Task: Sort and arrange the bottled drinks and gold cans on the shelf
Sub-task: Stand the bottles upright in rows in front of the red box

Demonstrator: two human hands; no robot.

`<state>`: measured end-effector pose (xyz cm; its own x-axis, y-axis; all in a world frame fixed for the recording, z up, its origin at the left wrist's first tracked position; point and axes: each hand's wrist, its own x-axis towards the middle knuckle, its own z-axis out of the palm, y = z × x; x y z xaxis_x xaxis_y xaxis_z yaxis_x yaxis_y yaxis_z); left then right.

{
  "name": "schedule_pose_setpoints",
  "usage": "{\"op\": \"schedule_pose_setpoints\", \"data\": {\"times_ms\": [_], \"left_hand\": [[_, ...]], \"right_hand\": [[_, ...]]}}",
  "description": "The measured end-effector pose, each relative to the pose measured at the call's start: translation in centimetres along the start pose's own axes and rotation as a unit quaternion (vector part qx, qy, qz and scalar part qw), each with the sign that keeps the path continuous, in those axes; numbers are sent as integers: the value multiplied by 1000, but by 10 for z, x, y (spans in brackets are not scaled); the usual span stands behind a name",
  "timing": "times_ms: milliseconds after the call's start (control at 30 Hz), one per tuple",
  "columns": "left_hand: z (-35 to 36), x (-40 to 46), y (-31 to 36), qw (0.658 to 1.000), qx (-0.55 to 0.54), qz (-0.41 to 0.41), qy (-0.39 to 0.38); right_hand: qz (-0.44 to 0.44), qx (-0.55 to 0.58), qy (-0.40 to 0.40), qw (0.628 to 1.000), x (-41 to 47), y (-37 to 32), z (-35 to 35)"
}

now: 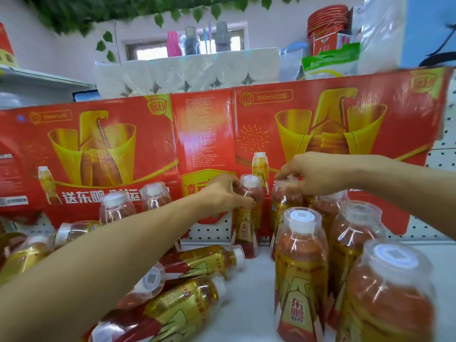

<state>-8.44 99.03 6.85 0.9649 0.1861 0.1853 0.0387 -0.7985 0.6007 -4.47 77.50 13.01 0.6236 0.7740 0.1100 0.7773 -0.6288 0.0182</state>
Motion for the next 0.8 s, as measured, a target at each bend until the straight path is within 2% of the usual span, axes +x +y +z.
{"op": "schedule_pose_setpoints", "data": {"times_ms": [100, 167, 233, 267, 300, 400, 467, 533, 667, 800], "left_hand": [[12, 2, 1, 997, -68, -22, -6], [13, 3, 4, 997, -65, -35, -8], [6, -2, 8, 998, 2, -54, -44], [3, -6, 8, 992, 70, -64, -81], [1, -13, 9, 978, 151, -69, -125], [12, -29, 1, 900, 347, -97, -246], [26, -31, -7, 865, 386, -122, -296], [34, -32, -8, 857, 399, -129, -300], [33, -39, 0, 859, 439, -76, -251], [-3, -41, 11, 926, 332, -19, -178]], "right_hand": [[1, 10, 1, 1000, -4, 0, 3], [6, 15, 0, 1000, -6, 1, 4], [8, 15, -6, 1000, -7, 1, 6], [9, 15, -8, 1000, -8, 2, 6], [11, 14, -11, 1000, -8, 3, 7], [9, 15, -18, 1000, -10, 3, 9], [7, 13, -16, 1000, -11, 2, 11], [3, 18, -14, 1000, -13, 1, 10], [-7, 40, 9, 999, -17, 1, 6], [-40, 70, 70, 994, -20, 3, 0]]}}
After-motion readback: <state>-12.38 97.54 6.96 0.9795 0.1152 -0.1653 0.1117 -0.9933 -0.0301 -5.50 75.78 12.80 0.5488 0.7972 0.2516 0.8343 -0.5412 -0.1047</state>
